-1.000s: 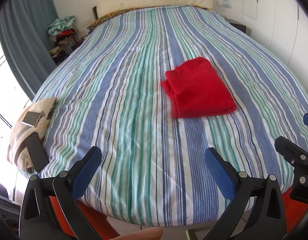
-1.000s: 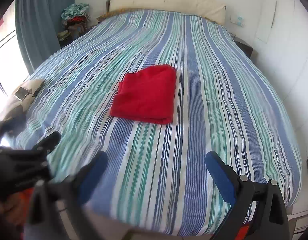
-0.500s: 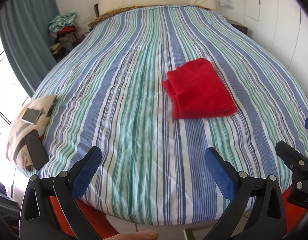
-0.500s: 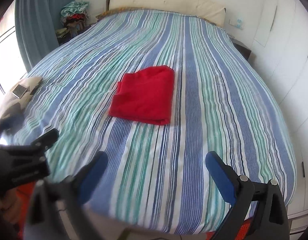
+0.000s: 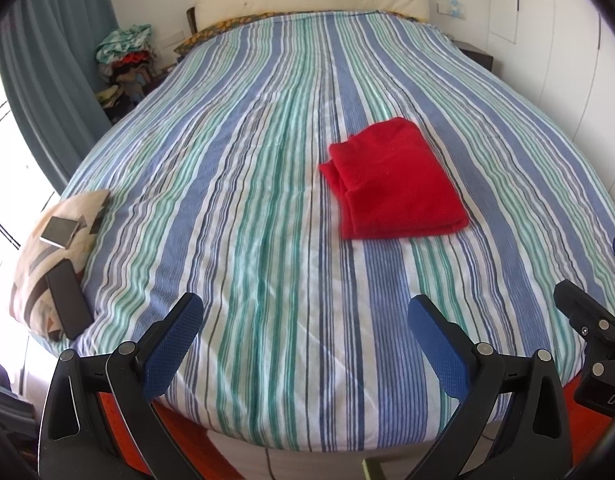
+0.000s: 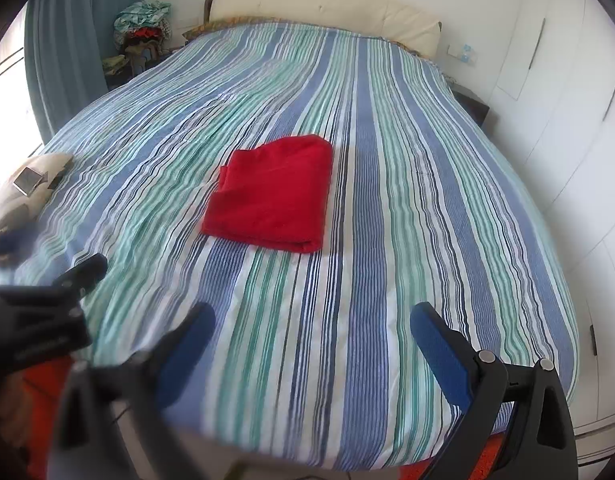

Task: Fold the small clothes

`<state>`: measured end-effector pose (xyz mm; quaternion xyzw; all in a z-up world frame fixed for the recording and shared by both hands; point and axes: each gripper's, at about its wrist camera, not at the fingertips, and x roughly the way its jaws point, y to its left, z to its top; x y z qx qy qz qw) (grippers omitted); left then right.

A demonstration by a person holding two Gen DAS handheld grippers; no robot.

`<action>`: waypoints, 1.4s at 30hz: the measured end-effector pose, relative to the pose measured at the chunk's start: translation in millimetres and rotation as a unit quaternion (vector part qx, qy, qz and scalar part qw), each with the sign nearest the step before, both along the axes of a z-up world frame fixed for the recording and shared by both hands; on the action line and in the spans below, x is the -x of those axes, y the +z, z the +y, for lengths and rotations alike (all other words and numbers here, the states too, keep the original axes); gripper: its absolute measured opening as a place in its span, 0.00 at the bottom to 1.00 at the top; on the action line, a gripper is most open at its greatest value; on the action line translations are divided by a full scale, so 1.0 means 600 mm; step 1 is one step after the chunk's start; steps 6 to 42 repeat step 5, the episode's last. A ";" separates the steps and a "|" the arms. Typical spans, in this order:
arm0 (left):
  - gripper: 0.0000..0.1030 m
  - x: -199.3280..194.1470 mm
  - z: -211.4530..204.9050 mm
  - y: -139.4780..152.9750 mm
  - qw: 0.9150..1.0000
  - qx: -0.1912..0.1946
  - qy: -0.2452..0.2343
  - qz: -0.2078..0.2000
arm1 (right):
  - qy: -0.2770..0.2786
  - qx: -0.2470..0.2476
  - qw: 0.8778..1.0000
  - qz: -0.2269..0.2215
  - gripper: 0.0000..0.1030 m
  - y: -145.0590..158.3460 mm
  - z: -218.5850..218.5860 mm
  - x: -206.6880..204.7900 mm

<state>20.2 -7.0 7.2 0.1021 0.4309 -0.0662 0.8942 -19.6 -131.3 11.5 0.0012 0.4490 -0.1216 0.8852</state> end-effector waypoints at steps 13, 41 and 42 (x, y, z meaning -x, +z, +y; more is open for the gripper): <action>0.99 0.004 -0.003 0.003 1.000 -0.009 -0.003 -0.009 | -0.001 0.002 1.000 0.000 0.95 0.001 0.000 0.000; 0.99 0.004 -0.003 0.003 1.000 -0.009 -0.003 -0.009 | -0.001 0.002 1.000 0.000 0.95 0.001 0.000 0.000; 0.99 0.004 -0.003 0.003 1.000 -0.009 -0.003 -0.009 | -0.001 0.002 1.000 0.000 0.95 0.001 0.000 0.000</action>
